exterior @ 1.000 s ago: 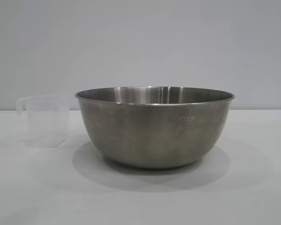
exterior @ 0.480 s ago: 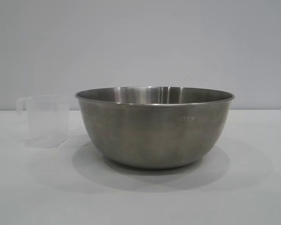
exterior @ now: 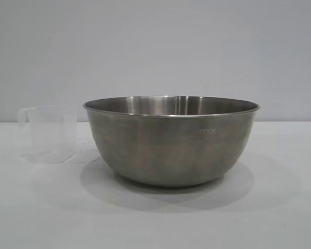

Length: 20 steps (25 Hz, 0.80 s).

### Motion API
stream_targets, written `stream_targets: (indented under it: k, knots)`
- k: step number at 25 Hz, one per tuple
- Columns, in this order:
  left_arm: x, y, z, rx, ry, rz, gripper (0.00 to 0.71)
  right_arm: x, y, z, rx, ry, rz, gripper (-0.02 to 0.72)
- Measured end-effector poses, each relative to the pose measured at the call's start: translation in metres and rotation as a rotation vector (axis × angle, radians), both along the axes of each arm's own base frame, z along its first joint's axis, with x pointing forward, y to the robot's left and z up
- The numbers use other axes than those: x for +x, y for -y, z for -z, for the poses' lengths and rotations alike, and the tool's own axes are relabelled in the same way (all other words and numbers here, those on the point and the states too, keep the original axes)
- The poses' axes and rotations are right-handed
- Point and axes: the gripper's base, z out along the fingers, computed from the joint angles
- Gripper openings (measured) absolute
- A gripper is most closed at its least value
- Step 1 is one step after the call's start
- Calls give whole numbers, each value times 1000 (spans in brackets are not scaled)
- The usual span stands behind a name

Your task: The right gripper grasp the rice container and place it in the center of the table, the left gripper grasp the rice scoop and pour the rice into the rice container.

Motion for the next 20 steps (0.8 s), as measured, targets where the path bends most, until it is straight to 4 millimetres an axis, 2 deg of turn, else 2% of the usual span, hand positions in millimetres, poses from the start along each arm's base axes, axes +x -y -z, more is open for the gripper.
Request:
stream_targets:
  k: [20]
  knots:
    - [0,0,0,-14,-3,-9,511,0,0,0,0,0,0,414]
